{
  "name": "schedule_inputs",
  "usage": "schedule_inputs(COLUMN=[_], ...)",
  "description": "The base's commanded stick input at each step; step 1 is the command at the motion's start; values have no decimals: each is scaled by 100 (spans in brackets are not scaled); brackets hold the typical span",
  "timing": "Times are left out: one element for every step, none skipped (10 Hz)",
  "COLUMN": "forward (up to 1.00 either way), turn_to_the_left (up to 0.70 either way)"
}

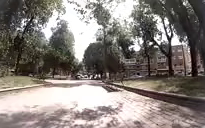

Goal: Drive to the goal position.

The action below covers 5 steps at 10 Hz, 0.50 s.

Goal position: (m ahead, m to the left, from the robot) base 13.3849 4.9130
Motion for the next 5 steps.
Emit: schedule_inputs(forward=[70, 70, 70, 70, 70], turn_to_the_left=[0, 0, 0, 0, 0])
